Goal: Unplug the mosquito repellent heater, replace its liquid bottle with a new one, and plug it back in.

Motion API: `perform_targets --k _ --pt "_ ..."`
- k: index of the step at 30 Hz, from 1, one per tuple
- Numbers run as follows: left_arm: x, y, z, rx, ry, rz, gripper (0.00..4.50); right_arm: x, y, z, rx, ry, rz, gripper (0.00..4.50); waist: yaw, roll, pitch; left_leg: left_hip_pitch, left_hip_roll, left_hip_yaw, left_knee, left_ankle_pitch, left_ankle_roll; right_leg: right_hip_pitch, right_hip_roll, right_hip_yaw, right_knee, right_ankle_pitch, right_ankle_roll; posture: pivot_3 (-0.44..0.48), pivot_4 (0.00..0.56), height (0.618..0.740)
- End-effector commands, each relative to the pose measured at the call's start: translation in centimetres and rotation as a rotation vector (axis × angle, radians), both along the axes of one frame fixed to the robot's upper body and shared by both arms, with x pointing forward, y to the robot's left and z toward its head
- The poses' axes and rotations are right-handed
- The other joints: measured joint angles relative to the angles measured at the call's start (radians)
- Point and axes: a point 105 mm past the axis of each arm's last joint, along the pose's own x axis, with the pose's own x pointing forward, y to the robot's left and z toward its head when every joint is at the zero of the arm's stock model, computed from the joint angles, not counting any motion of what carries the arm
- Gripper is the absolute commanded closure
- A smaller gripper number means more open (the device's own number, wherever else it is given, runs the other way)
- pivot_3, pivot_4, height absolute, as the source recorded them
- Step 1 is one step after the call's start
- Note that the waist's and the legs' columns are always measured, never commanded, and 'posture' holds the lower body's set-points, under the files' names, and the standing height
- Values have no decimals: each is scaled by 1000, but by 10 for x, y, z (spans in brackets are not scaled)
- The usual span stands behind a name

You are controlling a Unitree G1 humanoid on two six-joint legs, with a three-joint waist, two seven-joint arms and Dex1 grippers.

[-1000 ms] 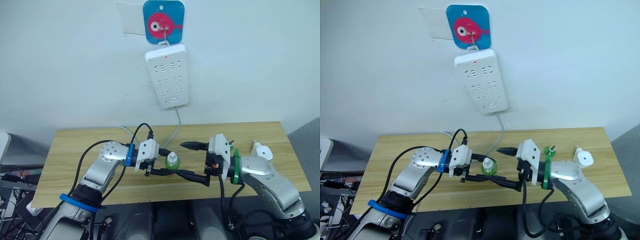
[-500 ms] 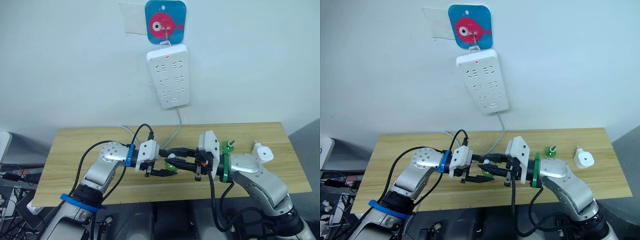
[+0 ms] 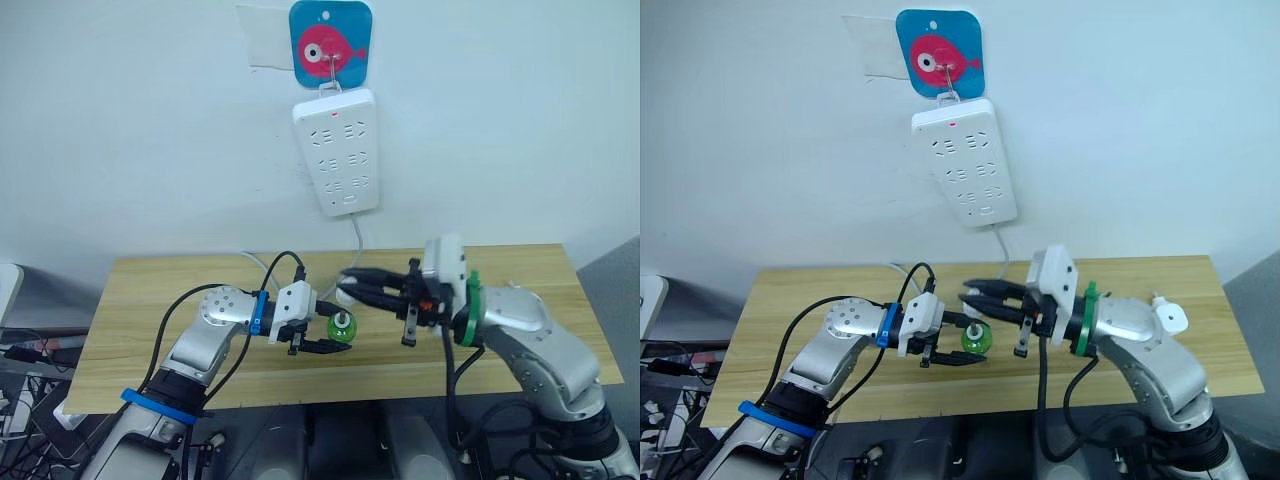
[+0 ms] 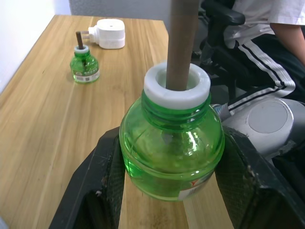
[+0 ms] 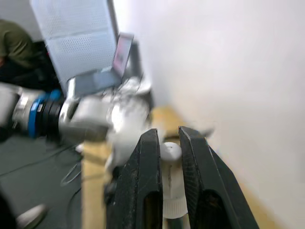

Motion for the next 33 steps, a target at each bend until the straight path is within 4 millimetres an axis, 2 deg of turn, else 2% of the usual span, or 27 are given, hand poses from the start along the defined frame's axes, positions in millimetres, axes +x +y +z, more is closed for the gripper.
perform_targets --k 1,2,5,10,17,19,21,26,33 --pt "3 2 1 -15 -25 24 2248 4 -8 23 82 -6 -76 4289 -1 0 0 0 0 0 0 0 0 0 0 0 0 0 0 -97 279 740" --pt "3 3 0 -17 -26 34 2248 11 -12 24 95 8 -133 4289 -1 0 0 0 0 0 0 0 0 0 0 1 0 0 0 -97 279 740" --pt "3 4 -1 -22 -27 49 2248 38 -30 8 69 31 -334 4289 -2 0 0 0 0 0 0 0 0 0 0 1 0 0 0 -97 279 740" --pt "0 7 0 -20 -27 57 2248 66 -53 -36 6 32 -582 4289 -3 0 0 0 0 2 0 0 0 -1 0 1 0 0 0 -89 280 740" --pt "-2 12 1 -12 -24 70 2248 83 -71 -95 28 141 -784 4289 -9 0 0 1 0 4 0 0 0 -1 0 2 2 0 0 -79 283 740" --pt "-3 12 -1 -6 -19 74 2248 84 -71 -124 -63 124 -792 4289 -10 0 0 2 0 4 -1 0 0 -1 0 2 2 0 0 -79 283 740" --pt "-4 11 -1 -6 -17 74 2248 88 -77 -139 -43 157 -857 4289 -10 0 0 3 0 5 -1 0 0 -1 0 2 2 0 0 -66 280 740" --pt "-4 13 1 -1 -14 74 2248 94 -92 -151 -40 143 -950 4289 -11 0 0 4 0 6 -1 0 0 -1 0 4 4 0 0 -62 286 740" --pt "-7 13 1 4 -12 68 2248 98 -101 -161 -38 153 -993 4289 -11 0 0 5 1 7 -1 0 0 -1 1 5 5 0 0 -61 274 740"
